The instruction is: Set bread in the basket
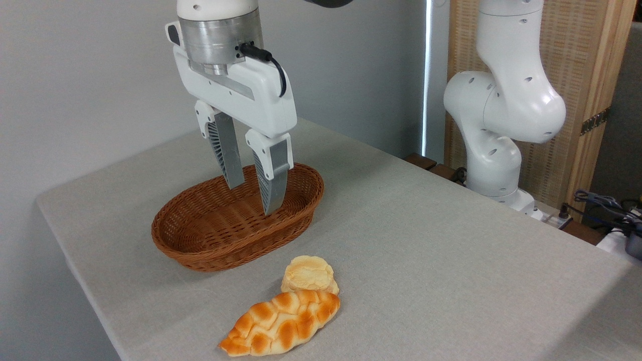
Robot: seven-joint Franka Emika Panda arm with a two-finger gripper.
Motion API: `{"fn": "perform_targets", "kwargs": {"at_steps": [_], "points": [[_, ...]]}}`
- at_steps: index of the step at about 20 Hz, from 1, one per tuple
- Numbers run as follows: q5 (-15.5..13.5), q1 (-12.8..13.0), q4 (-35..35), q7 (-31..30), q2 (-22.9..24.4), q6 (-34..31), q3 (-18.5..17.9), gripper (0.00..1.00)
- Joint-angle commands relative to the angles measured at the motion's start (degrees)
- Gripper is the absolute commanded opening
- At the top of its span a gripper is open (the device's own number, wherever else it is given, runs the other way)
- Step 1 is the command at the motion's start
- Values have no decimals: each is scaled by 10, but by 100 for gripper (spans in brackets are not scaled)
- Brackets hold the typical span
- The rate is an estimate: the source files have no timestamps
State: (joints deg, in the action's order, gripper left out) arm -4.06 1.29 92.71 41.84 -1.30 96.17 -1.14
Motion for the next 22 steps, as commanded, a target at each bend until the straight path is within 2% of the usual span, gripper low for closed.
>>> {"fn": "perform_targets", "kwargs": {"at_steps": [1,2,5,8,10,12,13,22], "points": [[6,-4,69,2,22,79,-3,100],[6,-5,100,1,34,103,-3,100],[5,-37,200,3,67,184,-3,100],[6,-48,251,7,70,241,-3,100],[6,-49,255,38,62,251,-4,100],[9,-49,253,109,53,253,-20,100],[9,-49,255,119,52,253,-21,100],[8,-49,255,123,17,304,-21,100]]}}
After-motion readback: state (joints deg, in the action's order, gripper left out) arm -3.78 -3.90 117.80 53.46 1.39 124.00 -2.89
